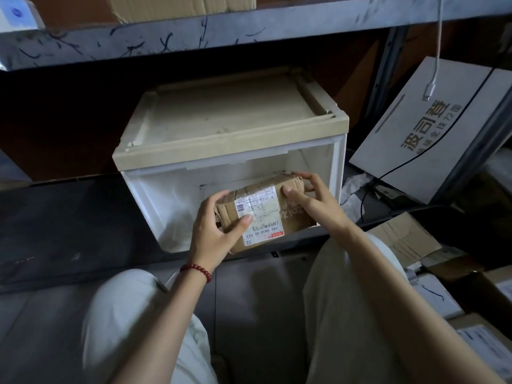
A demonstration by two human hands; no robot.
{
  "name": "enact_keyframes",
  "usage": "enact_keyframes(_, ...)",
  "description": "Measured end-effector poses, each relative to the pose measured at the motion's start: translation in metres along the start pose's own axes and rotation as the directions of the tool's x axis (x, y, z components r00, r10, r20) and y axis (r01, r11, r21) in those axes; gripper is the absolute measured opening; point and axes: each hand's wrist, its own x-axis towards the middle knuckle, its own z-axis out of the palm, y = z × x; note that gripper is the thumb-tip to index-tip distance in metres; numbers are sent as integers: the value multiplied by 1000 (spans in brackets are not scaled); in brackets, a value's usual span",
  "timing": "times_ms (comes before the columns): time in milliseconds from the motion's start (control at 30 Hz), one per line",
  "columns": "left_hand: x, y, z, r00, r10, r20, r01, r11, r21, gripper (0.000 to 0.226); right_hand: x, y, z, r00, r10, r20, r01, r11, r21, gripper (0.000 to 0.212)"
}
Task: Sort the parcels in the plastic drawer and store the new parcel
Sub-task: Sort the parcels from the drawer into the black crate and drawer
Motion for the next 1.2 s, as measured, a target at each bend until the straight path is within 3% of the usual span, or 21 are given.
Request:
enact_keyframes(300,8,59,46,973,232,-11,-233,972,-29,50,-26,-13,-69,988,-38,-147,52,994,93,46)
enact_keyframes(700,22,130,118,909,403,104,-395,914,-94,50,-60,-3,-159,937,1,-351,66,981,180,45)
enact_keyframes(967,19,176,194,870,418,261,-386,908,-166,49,-83,21,-231,886,43,-461,-1,996,91,46)
enact_keyframes(1200,11,191,263,856,306,418,-245,950,-192,80,-97,57,-277,817,150,-556,-87,987,138,54)
